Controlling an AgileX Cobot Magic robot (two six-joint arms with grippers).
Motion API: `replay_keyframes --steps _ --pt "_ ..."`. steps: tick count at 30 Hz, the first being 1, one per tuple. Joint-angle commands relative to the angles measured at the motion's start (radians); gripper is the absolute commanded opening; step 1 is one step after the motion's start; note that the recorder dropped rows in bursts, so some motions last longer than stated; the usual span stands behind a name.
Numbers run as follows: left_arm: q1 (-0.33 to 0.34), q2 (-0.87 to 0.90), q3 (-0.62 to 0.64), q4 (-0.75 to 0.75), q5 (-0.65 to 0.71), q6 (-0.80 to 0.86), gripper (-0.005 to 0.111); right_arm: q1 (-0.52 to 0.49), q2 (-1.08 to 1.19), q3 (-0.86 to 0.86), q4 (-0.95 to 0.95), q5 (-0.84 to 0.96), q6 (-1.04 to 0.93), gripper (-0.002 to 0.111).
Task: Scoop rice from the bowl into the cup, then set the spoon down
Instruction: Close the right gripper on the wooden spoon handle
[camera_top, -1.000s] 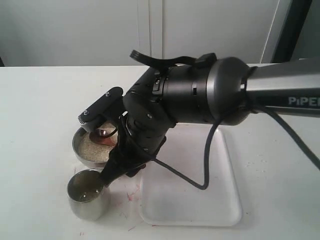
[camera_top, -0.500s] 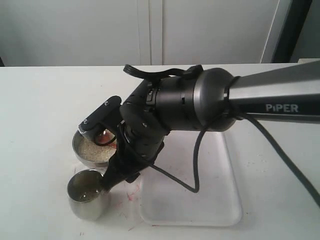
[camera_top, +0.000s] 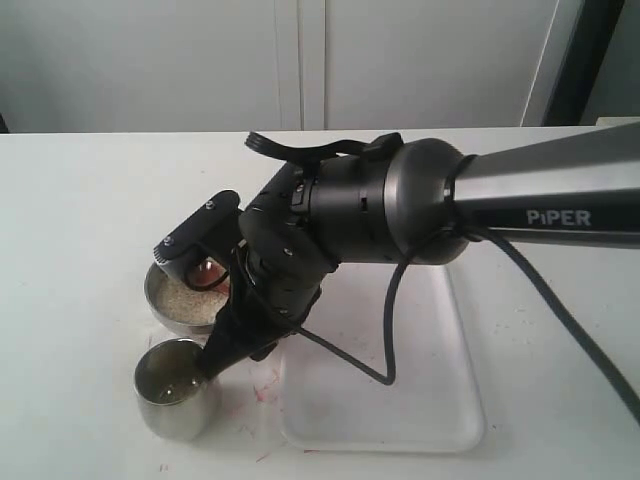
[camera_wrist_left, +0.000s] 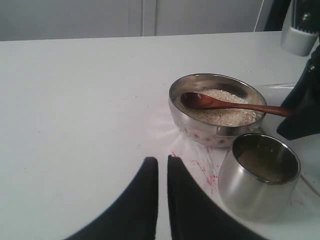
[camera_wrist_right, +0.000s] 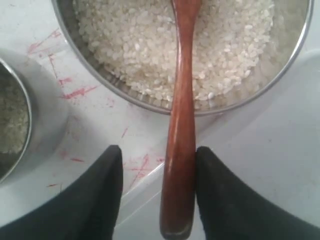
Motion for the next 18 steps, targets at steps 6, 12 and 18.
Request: replay_keyframes --steps 6,12,18 --pt "-0.007 0.001 -0.007 -0.006 -0.004 -0.001 0.014 0.001 -0.002 -0.003 -0.001 -0.009 0.054 0.031" --pt "-0.007 0.001 -0.007 -0.006 -0.004 -0.001 0.014 0.001 -0.002 -0.003 -0.003 -0.012 0.067 0.021" --pt "-0.007 0.001 -0.007 -0.006 -0.004 -0.001 0.014 0.001 -0.028 -0.003 -0.001 0.012 0.067 0.000"
